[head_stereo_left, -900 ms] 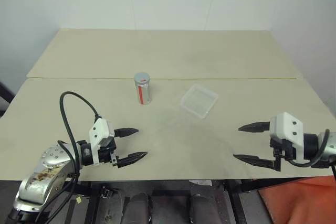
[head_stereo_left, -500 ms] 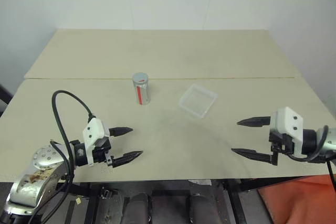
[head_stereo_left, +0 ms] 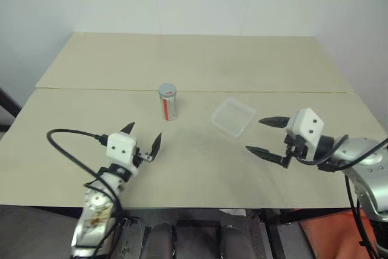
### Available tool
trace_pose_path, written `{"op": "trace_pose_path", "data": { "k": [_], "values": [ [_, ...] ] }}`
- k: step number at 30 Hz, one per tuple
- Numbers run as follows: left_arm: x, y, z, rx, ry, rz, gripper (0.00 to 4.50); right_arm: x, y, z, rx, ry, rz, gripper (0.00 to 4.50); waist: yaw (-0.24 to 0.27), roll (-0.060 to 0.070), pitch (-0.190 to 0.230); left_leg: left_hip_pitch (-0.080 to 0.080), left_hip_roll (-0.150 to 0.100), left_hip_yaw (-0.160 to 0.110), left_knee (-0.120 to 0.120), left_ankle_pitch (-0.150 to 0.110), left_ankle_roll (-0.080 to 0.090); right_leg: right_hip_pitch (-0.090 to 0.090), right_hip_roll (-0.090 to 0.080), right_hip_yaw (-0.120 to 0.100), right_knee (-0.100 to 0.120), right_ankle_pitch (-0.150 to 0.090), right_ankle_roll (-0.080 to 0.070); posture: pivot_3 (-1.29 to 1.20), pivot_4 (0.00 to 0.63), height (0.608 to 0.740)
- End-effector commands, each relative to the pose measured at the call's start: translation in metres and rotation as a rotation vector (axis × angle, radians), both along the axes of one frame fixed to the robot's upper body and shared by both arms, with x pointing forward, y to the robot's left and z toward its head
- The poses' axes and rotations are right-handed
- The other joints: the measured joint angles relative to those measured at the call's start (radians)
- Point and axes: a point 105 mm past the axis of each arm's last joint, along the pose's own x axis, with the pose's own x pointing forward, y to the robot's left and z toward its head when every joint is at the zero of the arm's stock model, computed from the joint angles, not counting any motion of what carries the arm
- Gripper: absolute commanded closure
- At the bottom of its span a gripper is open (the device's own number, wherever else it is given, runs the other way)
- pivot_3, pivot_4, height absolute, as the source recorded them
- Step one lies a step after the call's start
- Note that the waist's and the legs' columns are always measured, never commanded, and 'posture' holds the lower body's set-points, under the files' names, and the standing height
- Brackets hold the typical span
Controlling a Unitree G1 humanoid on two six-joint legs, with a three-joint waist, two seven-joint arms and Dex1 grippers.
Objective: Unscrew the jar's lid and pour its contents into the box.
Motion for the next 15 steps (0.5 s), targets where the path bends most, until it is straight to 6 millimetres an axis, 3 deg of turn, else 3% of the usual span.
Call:
{"op": "trace_pose_path", "data": {
  "k": [1,15],
  "values": [
    [0.016,-0.01,0.007,-0.011,-0.085,0.03,0.02,0.001,0.005,0.015,0.002,-0.069,-0.004,0.0,0.0,0.0,0.0,0.0,0.0,0.0,0.0,0.0,0.0,0.0,0.0,0.0,0.0,0.0,0.0,0.0,0.15,0.74],
    [0.058,-0.025,-0.006,0.02,-0.117,0.023,0.02,0.002,0.004,0.016,-0.022,-0.099,-0.071,0.0,-0.001,0.0,0.0,-0.001,0.0,-0.001,0.0,0.0,0.0,-0.001,0.0,-0.001,0.0,0.0,0.0,0.0,0.15,0.74]
  ]
}}
